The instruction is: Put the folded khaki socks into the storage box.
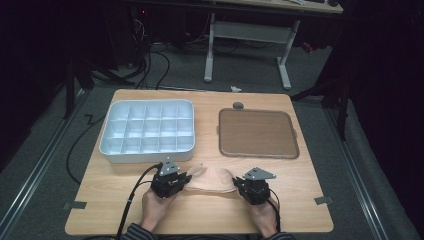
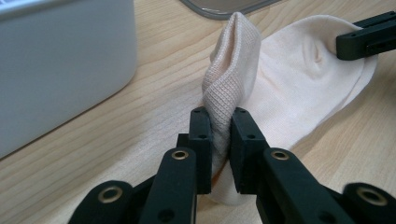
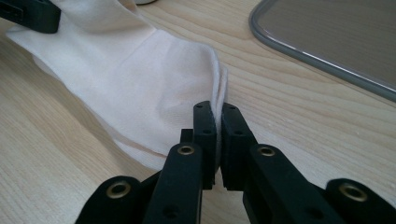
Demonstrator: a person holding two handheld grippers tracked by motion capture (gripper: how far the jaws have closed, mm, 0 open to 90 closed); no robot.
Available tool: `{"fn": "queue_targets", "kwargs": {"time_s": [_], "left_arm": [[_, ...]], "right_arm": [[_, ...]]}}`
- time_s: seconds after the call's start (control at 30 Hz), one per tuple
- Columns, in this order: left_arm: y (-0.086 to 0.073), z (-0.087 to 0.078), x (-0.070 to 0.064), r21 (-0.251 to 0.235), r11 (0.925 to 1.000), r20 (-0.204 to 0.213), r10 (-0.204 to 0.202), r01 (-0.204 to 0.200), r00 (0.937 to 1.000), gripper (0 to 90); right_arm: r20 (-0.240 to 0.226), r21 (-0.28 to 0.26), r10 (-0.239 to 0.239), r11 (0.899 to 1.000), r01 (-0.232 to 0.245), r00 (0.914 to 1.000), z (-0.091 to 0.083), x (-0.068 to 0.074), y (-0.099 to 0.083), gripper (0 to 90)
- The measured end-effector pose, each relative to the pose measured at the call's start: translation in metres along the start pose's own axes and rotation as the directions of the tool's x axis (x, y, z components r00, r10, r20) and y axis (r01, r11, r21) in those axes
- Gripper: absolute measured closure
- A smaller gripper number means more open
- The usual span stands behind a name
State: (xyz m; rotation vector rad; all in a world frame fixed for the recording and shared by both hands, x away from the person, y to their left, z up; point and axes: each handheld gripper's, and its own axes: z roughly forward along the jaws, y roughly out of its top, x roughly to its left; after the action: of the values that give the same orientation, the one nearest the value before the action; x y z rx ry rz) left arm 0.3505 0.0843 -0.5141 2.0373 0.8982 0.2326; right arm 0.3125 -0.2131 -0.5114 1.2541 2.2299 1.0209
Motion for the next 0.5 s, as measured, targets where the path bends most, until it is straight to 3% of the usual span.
{"fn": "queue_targets", "kwargs": {"time_s": [0.2,0.5], "left_arm": [[-0.001,0.007,-0.003,0.015,0.9999,-0.012,-0.001,0.001,0.9999,80.3],[-0.005,0.012,-0.002,0.058,0.9983,-0.078,-0.004,0.008,0.9969,74.1]], "right_arm": [[0.009,0.011,0.009,1.0,-0.01,0.9999,0.003,-0.004,-0.004,86.4],[0.008,0.036,0.016,0.999,-0.016,0.9998,0.013,-0.005,-0.008,85.9]]}}
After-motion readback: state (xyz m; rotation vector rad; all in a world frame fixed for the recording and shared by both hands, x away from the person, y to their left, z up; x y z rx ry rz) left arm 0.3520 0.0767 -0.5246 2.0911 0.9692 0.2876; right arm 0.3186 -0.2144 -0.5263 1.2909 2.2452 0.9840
